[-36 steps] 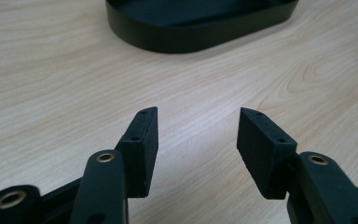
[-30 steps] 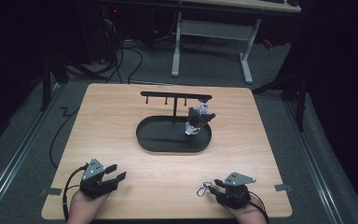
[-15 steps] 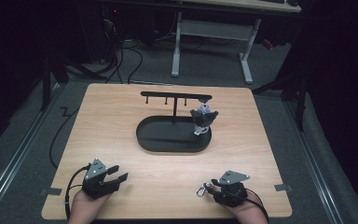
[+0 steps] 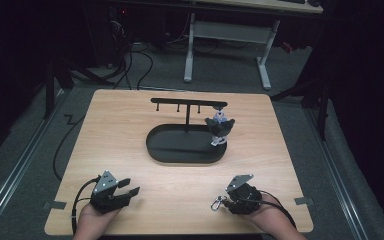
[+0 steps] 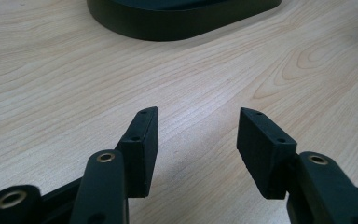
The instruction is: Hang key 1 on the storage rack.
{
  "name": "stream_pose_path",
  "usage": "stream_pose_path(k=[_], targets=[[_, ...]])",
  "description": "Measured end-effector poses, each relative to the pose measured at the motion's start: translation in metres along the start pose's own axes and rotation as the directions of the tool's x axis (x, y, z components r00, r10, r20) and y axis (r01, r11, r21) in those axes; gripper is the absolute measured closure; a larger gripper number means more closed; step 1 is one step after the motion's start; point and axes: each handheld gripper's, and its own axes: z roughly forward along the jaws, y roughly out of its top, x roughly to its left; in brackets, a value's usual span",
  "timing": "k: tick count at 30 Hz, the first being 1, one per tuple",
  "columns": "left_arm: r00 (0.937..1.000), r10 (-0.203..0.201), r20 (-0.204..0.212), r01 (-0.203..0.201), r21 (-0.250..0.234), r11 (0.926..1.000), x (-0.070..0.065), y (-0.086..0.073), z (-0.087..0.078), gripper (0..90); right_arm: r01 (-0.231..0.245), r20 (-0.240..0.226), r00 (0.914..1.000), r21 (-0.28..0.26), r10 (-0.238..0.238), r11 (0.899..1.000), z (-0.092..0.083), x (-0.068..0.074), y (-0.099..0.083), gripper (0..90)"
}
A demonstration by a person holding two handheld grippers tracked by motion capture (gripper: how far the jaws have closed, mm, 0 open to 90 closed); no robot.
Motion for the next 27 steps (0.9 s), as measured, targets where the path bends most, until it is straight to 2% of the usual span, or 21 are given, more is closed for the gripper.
stream_pose_path(k=[6,8,11,17,19,21,27], targets=[[1.0000,-0.001,0.002,0.001,-0.002,1.0000,0.001,0.000,0.000,49.1,0.052,-0.020,0.9985,0.093,-0.051,0.994,-0.002,-0.006,0.015,64.3],[1.0000,-0.002,0.002,0.002,0.000,1.0000,0.002,0.000,0.000,49.1,0.072,-0.033,0.9971,0.129,-0.069,0.989,-0.001,-0.007,0.020,66.4],[1.0000,-0.003,0.004,0.003,0.006,1.0000,0.002,-0.001,0.000,49.0,0.080,-0.065,0.9955,0.177,-0.070,0.981,0.002,-0.008,0.025,70.3],[1.0000,-0.005,0.003,0.005,0.009,0.9999,0.002,-0.001,0.001,49.0,0.096,-0.072,0.9940,0.206,-0.083,0.974,0.005,-0.008,0.032,75.2],[1.0000,-0.005,0.003,0.005,0.010,0.9999,0.003,-0.001,0.002,49.0,0.092,-0.083,0.9937,0.208,-0.076,0.974,0.006,-0.009,0.033,79.3],[1.0000,-0.007,0.003,0.007,0.012,0.9999,0.003,-0.001,0.001,49.0,0.093,-0.072,0.9942,0.211,-0.080,0.973,0.005,-0.009,0.033,87.1],[0.9999,-0.011,0.003,0.011,0.012,0.9999,0.003,-0.002,0.002,49.0,0.091,-0.091,0.9932,0.223,-0.072,0.971,0.004,-0.007,0.032,89.2]])
